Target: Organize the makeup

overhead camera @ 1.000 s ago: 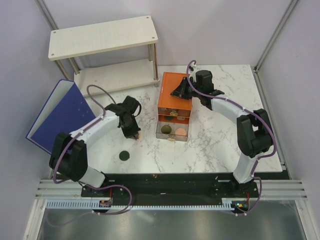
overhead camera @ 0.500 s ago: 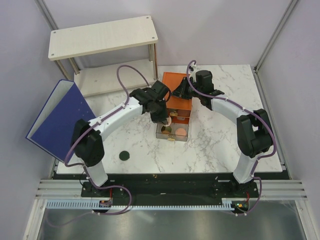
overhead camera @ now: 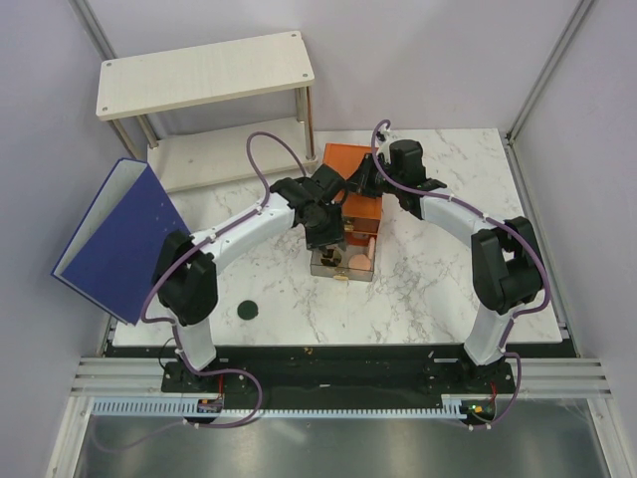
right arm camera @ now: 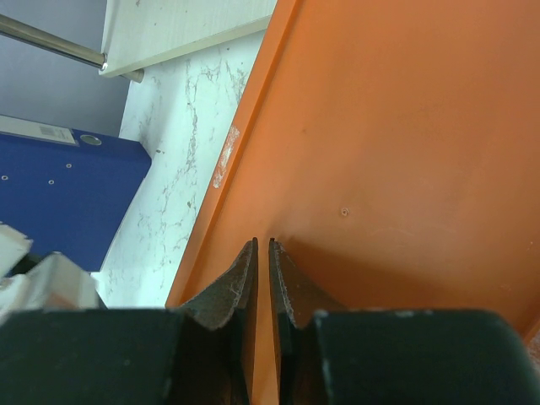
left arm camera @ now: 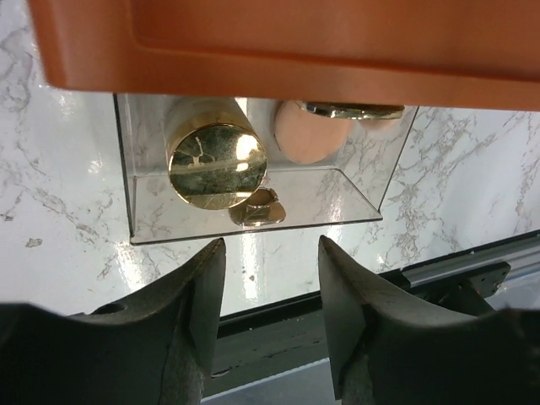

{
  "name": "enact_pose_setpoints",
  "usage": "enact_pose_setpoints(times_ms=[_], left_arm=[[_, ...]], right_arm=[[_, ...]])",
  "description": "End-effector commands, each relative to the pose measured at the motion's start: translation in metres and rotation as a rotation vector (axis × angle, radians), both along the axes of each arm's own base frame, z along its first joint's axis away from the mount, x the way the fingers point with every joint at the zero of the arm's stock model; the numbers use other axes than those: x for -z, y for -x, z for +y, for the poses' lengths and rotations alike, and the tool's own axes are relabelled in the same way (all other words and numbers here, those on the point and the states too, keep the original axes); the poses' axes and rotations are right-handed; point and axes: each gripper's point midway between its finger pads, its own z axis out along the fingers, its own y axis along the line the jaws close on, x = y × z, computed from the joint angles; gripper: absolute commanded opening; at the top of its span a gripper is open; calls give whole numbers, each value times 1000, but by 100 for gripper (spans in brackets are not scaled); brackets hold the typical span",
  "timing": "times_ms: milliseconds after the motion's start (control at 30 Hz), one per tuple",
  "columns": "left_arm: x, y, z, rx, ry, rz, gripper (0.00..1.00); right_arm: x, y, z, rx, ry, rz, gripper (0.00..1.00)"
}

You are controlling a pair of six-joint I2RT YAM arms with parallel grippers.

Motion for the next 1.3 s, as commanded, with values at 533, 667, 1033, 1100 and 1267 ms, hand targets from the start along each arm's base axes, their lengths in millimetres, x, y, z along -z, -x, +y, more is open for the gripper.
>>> enact_pose_setpoints(times_ms=[533,667,1033,1100,1267], left_arm=[[47,108,224,-674,-204,119,42],[71,134,235,-743,-229,198,41],[92,113,231,-676,-270,229,41],[92,104,228,-666,-267,221,41],[102,94,223,-616,-281,242,40]], right_arm=[[62,30,-12,7,71,185,18],[61,31,-12,5,68,186,18],[61,35,-11,-5,65,189,18],[60,34,-11,-4,62,188,18],[60,35,-12,-5,64,186,18]])
